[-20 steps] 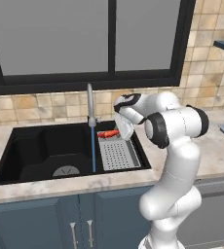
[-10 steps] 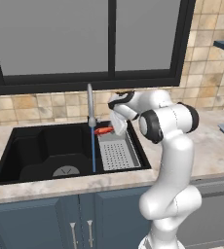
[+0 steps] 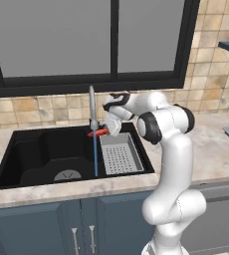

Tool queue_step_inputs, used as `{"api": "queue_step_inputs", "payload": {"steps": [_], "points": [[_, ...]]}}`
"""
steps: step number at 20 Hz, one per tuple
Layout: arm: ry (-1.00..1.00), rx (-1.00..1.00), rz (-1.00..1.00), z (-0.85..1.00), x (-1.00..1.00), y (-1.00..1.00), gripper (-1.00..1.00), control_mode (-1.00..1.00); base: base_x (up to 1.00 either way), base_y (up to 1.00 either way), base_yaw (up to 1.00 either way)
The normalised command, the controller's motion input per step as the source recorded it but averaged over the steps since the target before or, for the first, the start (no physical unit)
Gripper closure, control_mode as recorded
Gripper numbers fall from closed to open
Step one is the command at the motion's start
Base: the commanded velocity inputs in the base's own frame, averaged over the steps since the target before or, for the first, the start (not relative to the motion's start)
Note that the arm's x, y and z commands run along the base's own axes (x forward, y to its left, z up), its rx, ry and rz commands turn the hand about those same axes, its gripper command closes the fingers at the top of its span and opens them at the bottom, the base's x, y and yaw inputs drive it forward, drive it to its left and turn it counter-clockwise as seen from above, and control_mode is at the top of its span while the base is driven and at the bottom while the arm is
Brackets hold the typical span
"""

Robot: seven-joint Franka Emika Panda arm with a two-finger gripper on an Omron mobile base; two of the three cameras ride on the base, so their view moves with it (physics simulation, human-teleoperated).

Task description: Take the fish out of the fridge, briefly rinse it in the sink, and place it on the tray next to the sink.

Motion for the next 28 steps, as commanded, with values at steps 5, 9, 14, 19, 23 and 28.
{"api": "queue_step_inputs", "payload": {"steps": [5, 9, 14, 19, 23, 28], "points": [[0.09, 0.0, 0.03, 0.0, -0.18, 0.09, 1.0, -1.0, 0.0, 0.0, 0.0], [0.09, 0.0, 0.01, 0.0, -0.29, 0.02, 1.0, -1.0, 0.0, 0.0, 0.0], [0.07, 0.0, 0.0, 0.0, -0.36, 0.0, 1.0, -1.0, 0.0, 0.0, 0.0], [0.01, 0.0, 0.0, 0.0, -0.17, 0.0, 1.0, -1.0, 0.0, 0.0, 0.0], [0.0, -0.01, 0.0, -0.02, 0.18, 0.0, 1.0, -1.0, 0.0, 0.0, 0.0], [0.0, 0.0, 0.0, 0.0, 0.11, -0.03, 1.0, -1.0, 0.0, 0.0, 0.0]]}}
